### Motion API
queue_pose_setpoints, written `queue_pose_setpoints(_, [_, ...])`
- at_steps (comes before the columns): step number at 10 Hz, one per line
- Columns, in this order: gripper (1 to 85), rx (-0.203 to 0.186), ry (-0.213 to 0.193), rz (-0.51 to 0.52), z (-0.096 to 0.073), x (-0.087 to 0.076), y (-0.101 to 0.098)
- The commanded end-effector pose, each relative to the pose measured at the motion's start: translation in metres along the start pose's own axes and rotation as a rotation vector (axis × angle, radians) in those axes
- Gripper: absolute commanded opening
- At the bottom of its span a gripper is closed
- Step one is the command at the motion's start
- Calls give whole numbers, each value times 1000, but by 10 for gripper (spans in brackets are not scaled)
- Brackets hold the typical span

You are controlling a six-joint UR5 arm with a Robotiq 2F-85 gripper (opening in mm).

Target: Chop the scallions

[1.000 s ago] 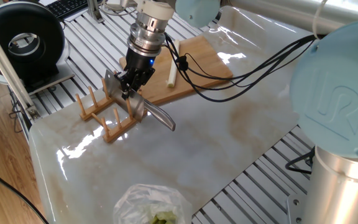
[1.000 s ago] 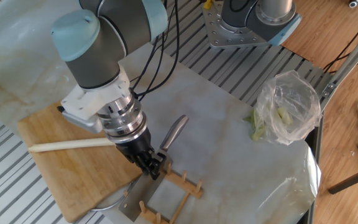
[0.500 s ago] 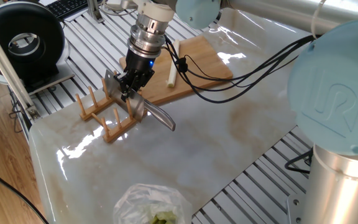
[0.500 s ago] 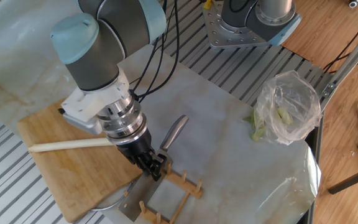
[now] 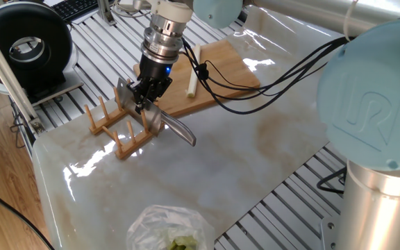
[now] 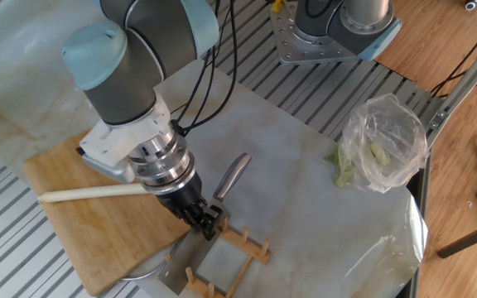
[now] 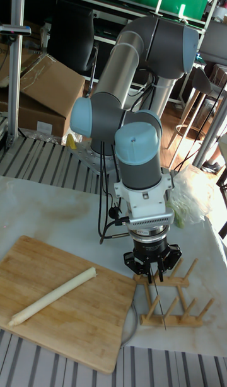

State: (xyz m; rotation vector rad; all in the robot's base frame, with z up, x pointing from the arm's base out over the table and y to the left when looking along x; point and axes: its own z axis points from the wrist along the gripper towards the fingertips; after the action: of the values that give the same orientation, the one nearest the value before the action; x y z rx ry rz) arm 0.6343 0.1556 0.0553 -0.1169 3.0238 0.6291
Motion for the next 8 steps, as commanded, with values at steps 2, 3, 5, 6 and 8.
queue_pose_setpoints(2, [283,-7,1,8,3,-4,-1])
queue_pose_setpoints(3, [283,-8,1,8,4,-4,-1])
queue_pose_setpoints(5, [280,-22,4,7,4,-4,2])
queue_pose_setpoints(6, [277,-32,5,8,3,-4,4])
queue_pose_setpoints(8, [257,-23,11,3,1,-3,0])
